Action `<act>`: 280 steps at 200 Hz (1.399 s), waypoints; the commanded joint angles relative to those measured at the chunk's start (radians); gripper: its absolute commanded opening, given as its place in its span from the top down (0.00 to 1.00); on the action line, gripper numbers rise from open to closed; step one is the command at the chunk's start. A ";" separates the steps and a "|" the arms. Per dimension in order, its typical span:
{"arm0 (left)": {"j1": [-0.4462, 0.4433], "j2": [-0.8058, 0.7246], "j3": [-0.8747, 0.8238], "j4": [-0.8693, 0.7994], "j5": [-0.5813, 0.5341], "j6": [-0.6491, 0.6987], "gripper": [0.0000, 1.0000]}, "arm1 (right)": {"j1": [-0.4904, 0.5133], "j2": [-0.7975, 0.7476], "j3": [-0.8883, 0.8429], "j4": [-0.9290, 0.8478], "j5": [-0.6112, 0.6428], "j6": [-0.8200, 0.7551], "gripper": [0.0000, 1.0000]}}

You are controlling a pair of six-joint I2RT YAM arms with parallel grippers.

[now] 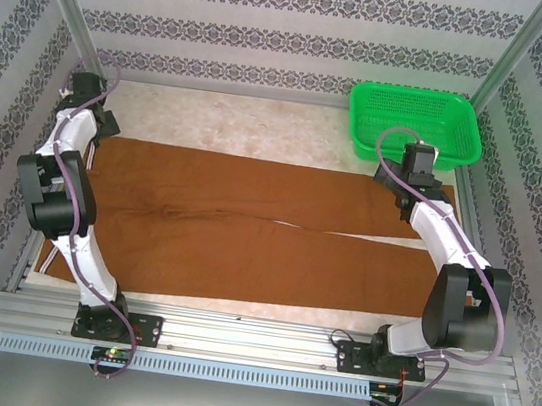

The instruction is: Roll up the long pants

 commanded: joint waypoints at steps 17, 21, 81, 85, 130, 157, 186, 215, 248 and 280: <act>0.071 0.123 0.158 -0.091 0.132 -0.048 0.00 | 0.002 -0.007 0.012 -0.056 0.010 0.042 0.02; 0.076 0.139 0.181 -0.096 0.158 -0.042 0.00 | 0.003 -0.007 0.016 -0.062 0.014 0.043 0.02; 0.093 0.388 0.450 -0.218 0.412 -0.008 0.04 | 0.009 -0.007 0.012 -0.073 0.050 0.054 0.02; 0.095 0.398 0.461 -0.224 0.417 -0.007 0.04 | 0.009 -0.005 0.012 -0.072 0.049 0.055 0.02; 0.096 0.420 0.462 -0.242 0.382 0.009 0.18 | 0.009 0.022 0.007 -0.069 0.059 0.067 0.02; 0.097 0.414 0.437 -0.250 0.349 0.018 0.49 | 0.010 0.045 0.023 -0.070 0.071 0.075 0.02; 0.097 0.382 0.398 -0.242 0.325 0.021 1.00 | 0.008 0.070 0.052 -0.080 0.078 0.092 0.02; 0.097 0.305 0.326 -0.193 0.278 0.004 1.00 | 0.008 0.079 0.071 -0.090 0.129 0.088 0.02; 0.096 0.235 0.291 -0.193 0.254 -0.028 1.00 | -0.082 0.119 0.148 -0.188 0.178 0.170 0.02; 0.097 0.133 0.216 -0.149 0.220 -0.038 1.00 | -0.140 0.145 0.201 -0.219 0.143 0.214 0.02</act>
